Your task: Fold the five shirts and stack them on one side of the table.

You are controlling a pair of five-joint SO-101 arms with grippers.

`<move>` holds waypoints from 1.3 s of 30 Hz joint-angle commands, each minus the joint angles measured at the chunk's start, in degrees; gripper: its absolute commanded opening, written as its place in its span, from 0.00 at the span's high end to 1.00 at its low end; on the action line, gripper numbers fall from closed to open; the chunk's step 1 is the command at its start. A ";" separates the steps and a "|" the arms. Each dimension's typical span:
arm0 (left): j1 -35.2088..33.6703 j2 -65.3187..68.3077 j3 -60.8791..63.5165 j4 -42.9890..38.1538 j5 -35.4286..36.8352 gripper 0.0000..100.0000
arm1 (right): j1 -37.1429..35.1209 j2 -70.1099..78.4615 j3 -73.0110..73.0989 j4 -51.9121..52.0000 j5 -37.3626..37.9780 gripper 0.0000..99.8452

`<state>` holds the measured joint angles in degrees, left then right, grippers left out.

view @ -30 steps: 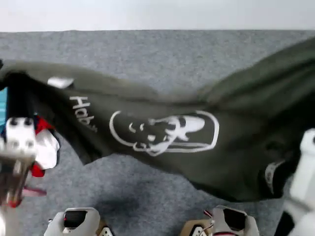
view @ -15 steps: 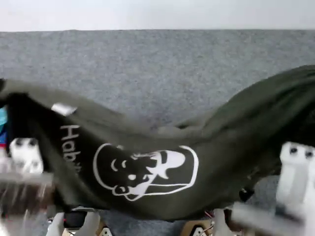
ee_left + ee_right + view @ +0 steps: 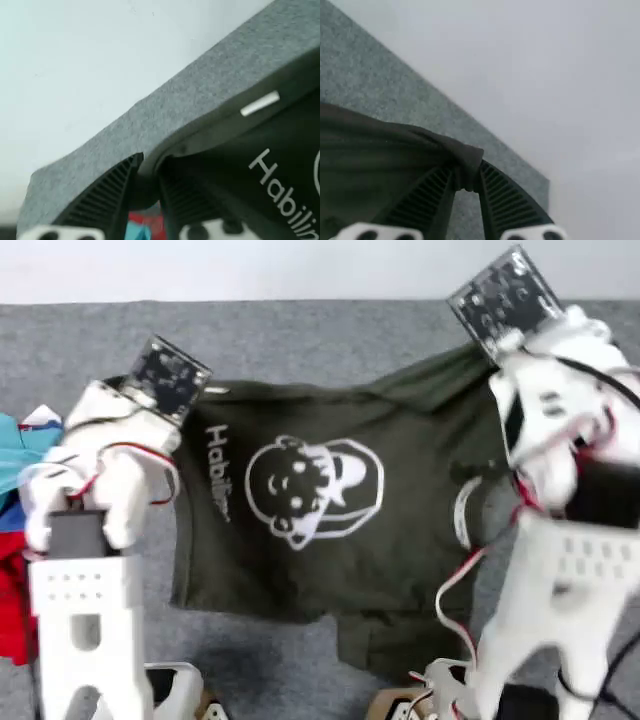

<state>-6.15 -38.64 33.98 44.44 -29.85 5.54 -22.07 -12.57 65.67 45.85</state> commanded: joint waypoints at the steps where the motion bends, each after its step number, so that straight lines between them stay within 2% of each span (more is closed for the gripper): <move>1: -0.35 5.01 7.16 -21.45 -0.62 1.00 | -0.40 3.12 6.24 -13.32 0.09 0.99; 8: -0.44 26.90 -1.98 -32.53 -0.62 1.00 | -0.48 12.79 11.43 -32.92 0.35 0.99; 12: -0.44 40.00 -14.02 -33.32 -0.62 1.00 | -0.75 19.03 11.34 -43.65 0.53 0.99; 17: -0.53 54.68 -29.85 -33.32 -1.67 1.00 | -4.44 26.33 5.36 -51.65 5.80 0.99; 21: -0.53 63.47 -40.75 -33.32 -6.07 1.00 | -6.55 35.30 -5.98 -54.20 9.58 0.99; 27: -0.62 70.51 -52.97 -33.23 -6.59 1.00 | -7.34 48.66 -24.97 -53.67 14.07 0.99; 35: -1.76 71.47 -53.58 -33.23 -6.68 1.00 | -7.69 53.41 -29.80 -50.07 16.79 0.99; 39: -2.55 71.38 -52.26 -30.86 -6.68 1.00 | -8.31 53.14 -29.80 -43.56 16.70 0.99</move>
<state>-8.00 33.71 -17.10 12.97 -35.74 -1.93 32.09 -38.15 18.20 62.02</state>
